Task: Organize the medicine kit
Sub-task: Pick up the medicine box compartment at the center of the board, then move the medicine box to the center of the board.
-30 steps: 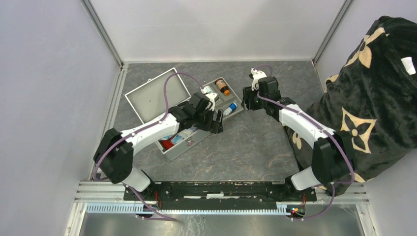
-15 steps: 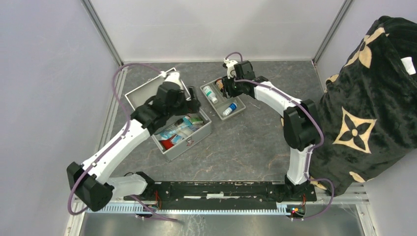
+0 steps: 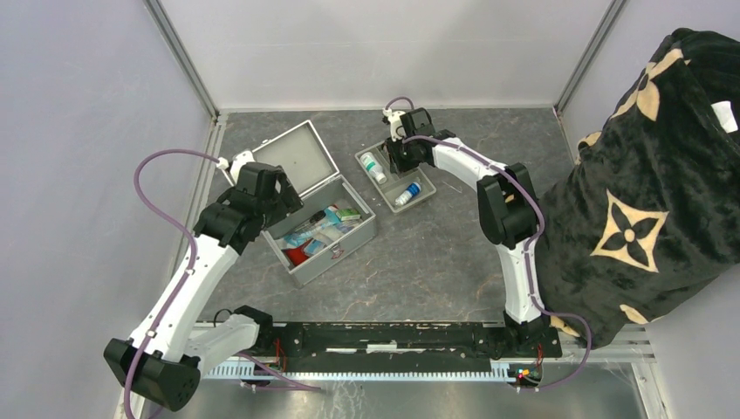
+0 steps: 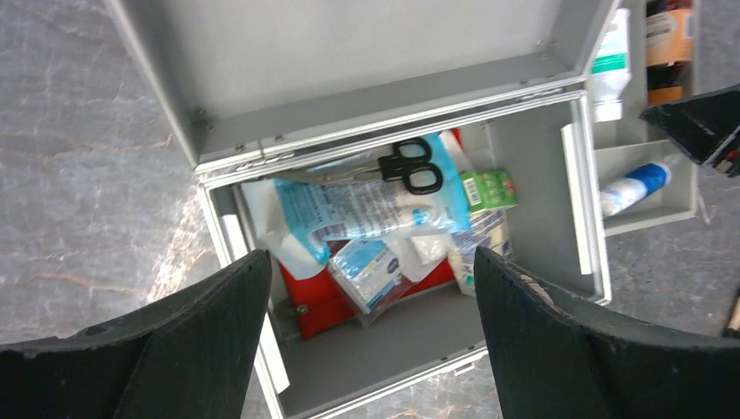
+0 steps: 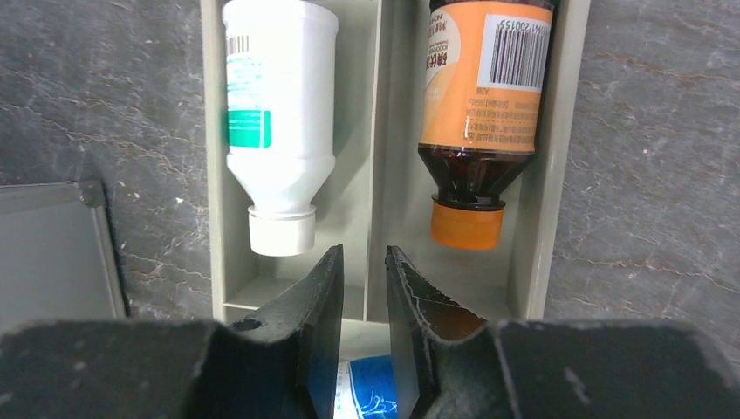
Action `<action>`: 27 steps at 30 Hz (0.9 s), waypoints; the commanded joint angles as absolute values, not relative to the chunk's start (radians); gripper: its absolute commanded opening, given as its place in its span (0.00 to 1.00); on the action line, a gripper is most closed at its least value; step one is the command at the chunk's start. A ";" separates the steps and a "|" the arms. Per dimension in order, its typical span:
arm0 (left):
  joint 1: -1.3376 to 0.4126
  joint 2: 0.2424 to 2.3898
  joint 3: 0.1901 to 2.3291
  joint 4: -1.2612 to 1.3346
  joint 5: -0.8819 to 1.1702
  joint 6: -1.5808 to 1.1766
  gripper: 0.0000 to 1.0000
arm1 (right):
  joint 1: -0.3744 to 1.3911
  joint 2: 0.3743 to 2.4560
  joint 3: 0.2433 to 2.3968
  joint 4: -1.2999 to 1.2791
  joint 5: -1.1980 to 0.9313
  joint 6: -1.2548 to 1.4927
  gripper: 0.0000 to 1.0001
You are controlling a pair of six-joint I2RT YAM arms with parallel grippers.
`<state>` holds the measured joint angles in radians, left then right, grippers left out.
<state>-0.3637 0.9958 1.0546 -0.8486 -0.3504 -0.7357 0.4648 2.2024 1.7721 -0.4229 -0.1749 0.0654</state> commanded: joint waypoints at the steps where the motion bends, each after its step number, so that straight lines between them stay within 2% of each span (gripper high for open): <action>1: -0.357 0.973 1.035 -0.933 -0.414 -0.800 0.91 | 0.472 2.236 1.822 -0.437 -0.152 0.053 0.30; 20: -0.343 0.986 0.939 -0.887 -0.450 -0.807 0.93 | 0.494 2.346 1.894 -0.451 -0.069 0.024 0.22; 22: -0.338 0.990 0.930 -0.876 -0.449 -0.803 0.94 | 0.495 2.349 1.895 -0.451 -0.056 0.020 0.17; 26: -0.329 1.011 0.910 -0.859 -0.457 -0.794 0.94 | 0.497 2.346 1.887 -0.452 -0.047 0.017 0.00; 27: -0.327 1.016 0.905 -0.852 -0.456 -0.791 0.94 | 0.498 2.338 1.880 -0.448 -0.042 0.018 0.00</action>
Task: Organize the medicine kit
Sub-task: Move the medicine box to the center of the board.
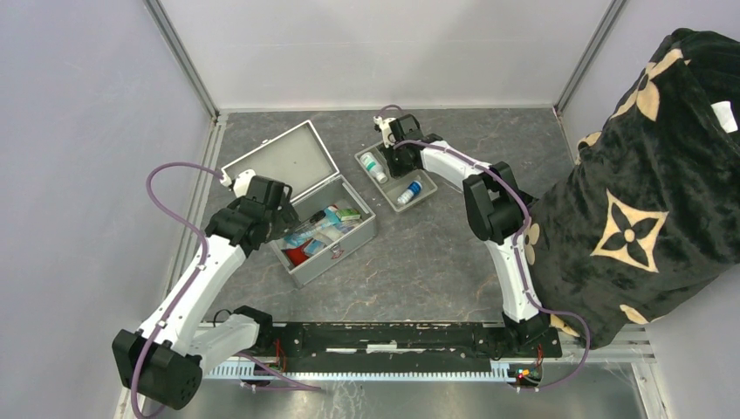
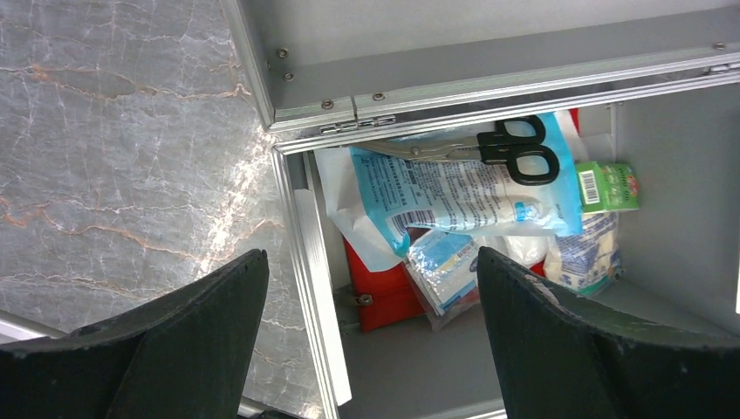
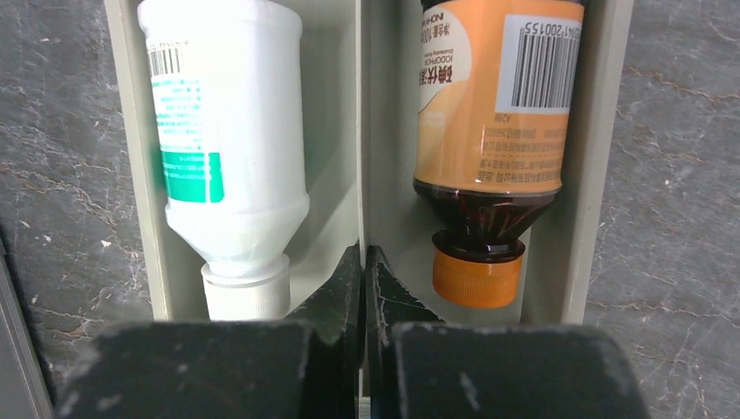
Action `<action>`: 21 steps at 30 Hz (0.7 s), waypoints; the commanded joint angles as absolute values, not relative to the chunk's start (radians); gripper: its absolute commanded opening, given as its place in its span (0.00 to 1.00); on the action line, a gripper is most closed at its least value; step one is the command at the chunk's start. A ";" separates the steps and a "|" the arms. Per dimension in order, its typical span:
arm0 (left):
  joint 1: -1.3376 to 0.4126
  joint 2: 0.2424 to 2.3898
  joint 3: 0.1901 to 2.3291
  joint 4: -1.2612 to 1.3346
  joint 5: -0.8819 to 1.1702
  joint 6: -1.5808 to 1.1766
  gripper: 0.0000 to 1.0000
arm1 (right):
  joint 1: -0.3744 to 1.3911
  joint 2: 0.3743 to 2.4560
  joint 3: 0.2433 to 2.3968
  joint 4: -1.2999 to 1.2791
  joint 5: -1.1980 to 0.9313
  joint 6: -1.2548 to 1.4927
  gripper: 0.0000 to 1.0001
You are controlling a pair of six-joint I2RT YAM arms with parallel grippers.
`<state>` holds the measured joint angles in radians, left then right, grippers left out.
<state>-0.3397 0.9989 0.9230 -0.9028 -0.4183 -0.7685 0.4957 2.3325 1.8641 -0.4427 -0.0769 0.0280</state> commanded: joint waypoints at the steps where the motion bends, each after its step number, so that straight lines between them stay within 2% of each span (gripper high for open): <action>1: -0.325 1.020 0.899 -0.842 -0.453 -0.787 0.95 | 0.496 2.321 1.861 -0.438 -0.039 0.017 0.00; 21: -0.322 1.165 0.858 -0.672 -0.324 -0.689 0.94 | 0.424 1.825 1.386 -0.244 -0.024 0.120 0.00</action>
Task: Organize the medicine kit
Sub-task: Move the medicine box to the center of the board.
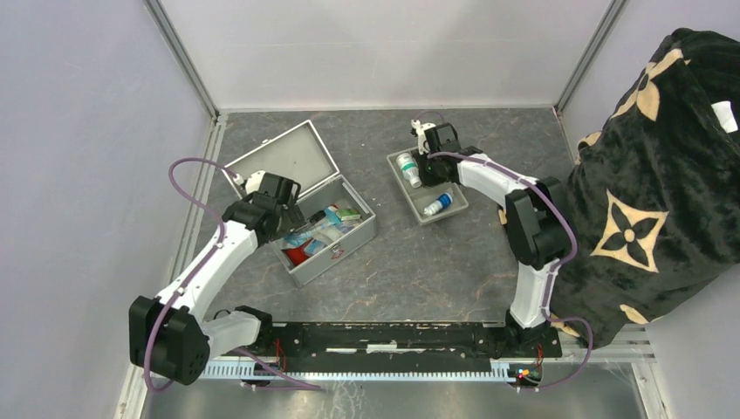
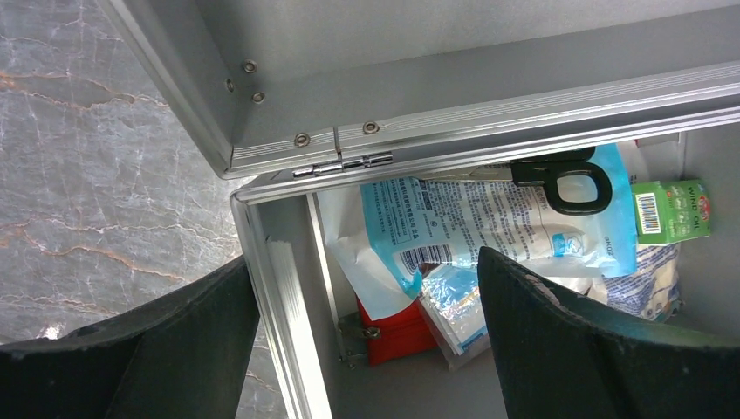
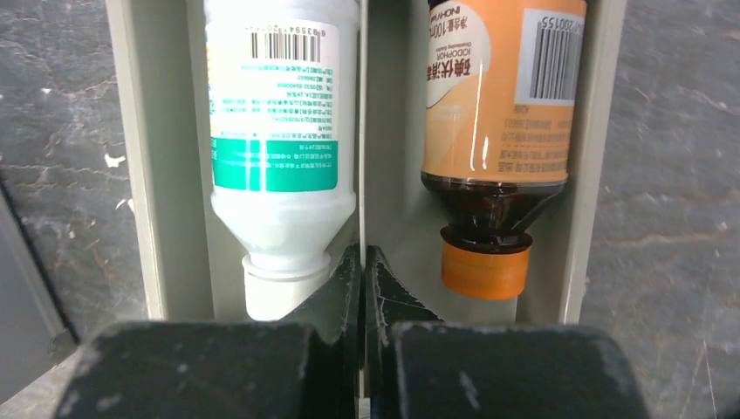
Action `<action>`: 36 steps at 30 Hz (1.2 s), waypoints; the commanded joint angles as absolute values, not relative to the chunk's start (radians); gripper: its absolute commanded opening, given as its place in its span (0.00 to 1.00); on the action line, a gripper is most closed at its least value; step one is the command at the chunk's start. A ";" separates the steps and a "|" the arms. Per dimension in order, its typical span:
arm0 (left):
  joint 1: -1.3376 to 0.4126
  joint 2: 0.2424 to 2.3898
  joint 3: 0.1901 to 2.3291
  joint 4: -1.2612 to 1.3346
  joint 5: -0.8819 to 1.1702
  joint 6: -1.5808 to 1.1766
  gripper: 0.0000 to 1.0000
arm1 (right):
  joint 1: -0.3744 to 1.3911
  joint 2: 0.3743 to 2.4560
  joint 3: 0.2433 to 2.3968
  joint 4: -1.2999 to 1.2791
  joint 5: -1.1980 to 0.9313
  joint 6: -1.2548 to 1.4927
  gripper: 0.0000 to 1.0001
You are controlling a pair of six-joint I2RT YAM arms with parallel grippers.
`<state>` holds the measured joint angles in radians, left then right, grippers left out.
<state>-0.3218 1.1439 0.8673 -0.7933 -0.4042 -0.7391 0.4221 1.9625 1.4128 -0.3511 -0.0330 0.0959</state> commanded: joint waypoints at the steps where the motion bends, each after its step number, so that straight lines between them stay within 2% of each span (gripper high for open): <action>1: -0.322 1.176 0.860 -0.650 -0.301 -0.678 0.94 | 0.424 1.806 1.372 -0.245 -0.024 0.117 0.00; 10: -0.322 1.355 0.991 -0.551 -0.213 -0.552 0.93 | 0.413 1.701 1.324 -0.295 -0.025 0.055 0.00; 27: -0.320 1.768 1.397 -0.596 -0.202 -0.223 0.70 | 0.411 1.411 1.193 -0.364 0.003 0.007 0.00; 36: -0.321 1.852 1.508 -0.493 -0.111 -0.075 0.71 | 0.412 1.250 1.138 -0.392 -0.053 0.008 0.00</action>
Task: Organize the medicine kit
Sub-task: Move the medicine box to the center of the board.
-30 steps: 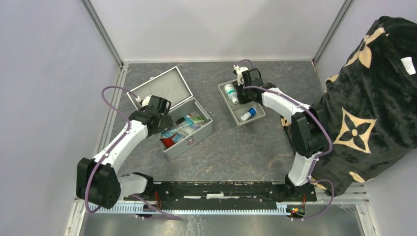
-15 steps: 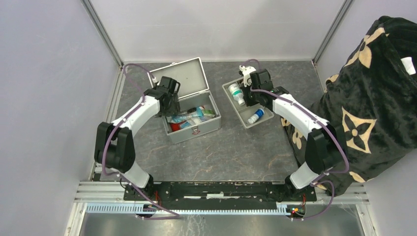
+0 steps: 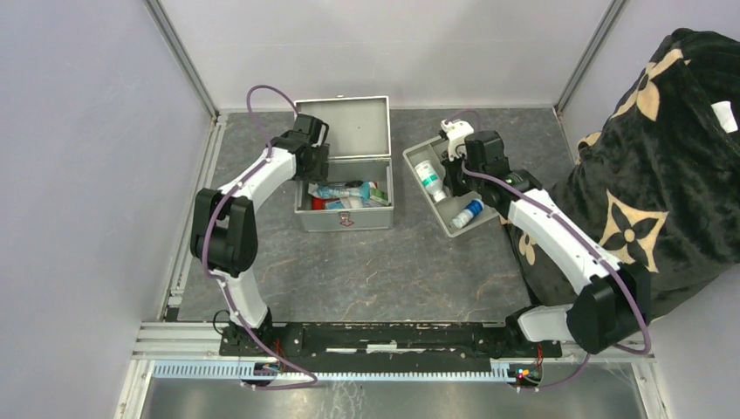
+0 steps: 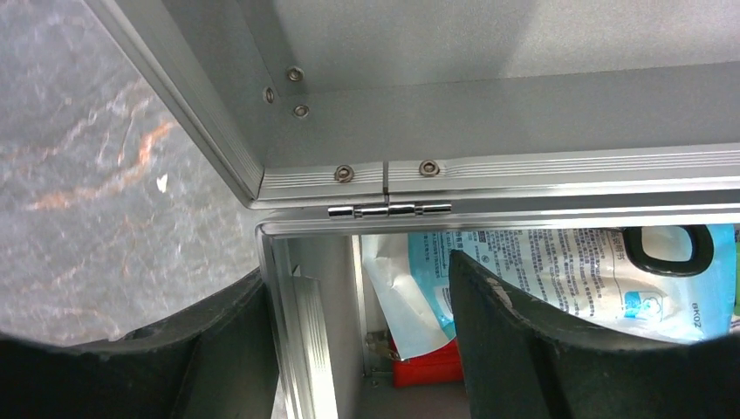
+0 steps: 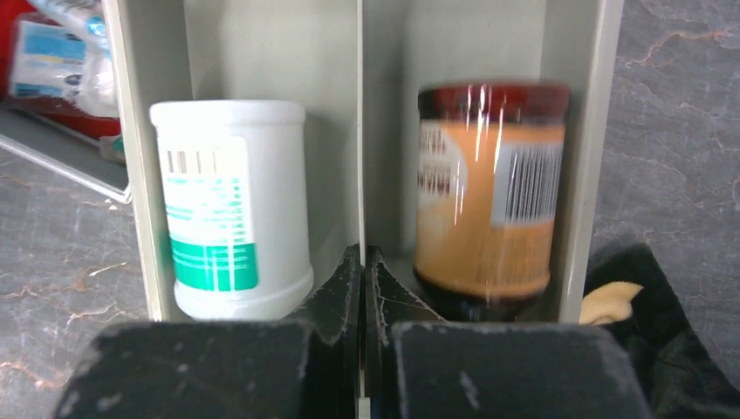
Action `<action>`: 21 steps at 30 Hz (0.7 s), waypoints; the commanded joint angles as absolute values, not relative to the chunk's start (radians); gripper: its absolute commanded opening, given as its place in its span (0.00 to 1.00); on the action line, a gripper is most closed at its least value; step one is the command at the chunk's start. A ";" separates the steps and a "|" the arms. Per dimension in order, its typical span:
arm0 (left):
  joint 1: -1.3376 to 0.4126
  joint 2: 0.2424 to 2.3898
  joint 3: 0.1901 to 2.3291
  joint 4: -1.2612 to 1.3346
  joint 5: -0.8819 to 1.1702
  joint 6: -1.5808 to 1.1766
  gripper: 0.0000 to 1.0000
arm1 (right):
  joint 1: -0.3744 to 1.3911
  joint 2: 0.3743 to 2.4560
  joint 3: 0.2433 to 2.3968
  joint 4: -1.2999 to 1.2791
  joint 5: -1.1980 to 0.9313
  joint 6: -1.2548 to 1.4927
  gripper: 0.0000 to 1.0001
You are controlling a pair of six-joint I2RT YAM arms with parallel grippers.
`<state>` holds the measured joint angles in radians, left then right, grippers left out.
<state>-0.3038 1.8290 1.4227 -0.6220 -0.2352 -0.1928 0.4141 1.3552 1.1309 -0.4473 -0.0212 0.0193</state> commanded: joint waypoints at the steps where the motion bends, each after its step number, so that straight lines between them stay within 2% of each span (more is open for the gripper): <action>1: -0.322 1.862 1.520 -0.477 -0.076 -0.058 0.71 | 0.412 1.238 1.136 -0.396 -0.067 0.007 0.00; 6: -0.351 1.941 1.612 -0.433 0.024 0.017 0.72 | 0.414 1.244 1.171 -0.462 -0.142 -0.055 0.00; 11: -0.424 2.021 1.705 -0.418 0.028 0.129 0.72 | 0.429 1.252 1.196 -0.512 -0.190 -0.083 0.00; 16: -0.478 2.057 1.742 -0.379 0.134 0.152 0.72 | 0.470 1.266 1.236 -0.557 -0.181 -0.112 0.00; 21: -0.530 2.067 1.758 -0.362 0.141 0.138 0.73 | 0.493 1.279 1.264 -0.582 -0.157 -0.119 0.00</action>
